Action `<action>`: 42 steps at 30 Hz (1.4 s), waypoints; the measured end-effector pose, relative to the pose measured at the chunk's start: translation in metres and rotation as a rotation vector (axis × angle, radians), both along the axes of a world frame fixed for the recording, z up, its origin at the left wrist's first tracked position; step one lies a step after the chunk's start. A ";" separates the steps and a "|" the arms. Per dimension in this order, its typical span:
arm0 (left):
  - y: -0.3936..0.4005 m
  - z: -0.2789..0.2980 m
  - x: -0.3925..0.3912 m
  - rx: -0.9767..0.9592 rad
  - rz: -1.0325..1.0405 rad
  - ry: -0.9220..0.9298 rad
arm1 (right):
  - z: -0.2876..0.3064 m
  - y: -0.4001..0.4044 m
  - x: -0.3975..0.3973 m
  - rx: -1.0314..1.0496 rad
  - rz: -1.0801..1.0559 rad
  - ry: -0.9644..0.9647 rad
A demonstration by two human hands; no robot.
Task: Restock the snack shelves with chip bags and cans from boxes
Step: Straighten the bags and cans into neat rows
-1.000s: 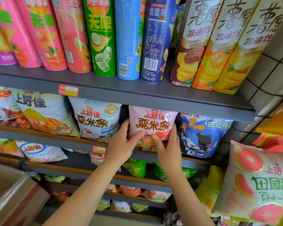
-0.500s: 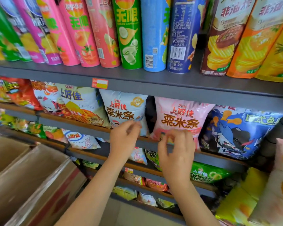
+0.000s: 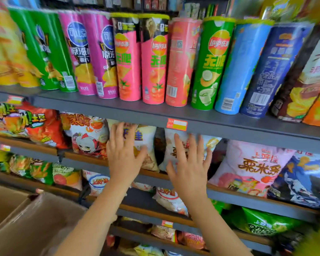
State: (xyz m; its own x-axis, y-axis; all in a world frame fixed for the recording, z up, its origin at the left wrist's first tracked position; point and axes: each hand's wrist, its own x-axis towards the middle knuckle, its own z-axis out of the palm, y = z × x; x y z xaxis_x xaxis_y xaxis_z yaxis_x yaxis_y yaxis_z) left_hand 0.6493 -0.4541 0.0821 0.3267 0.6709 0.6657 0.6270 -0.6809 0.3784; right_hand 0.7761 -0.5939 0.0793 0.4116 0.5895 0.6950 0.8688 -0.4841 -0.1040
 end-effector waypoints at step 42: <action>0.089 -0.030 -0.029 -0.958 -0.487 -0.473 | -0.027 0.125 -0.055 0.317 0.433 1.278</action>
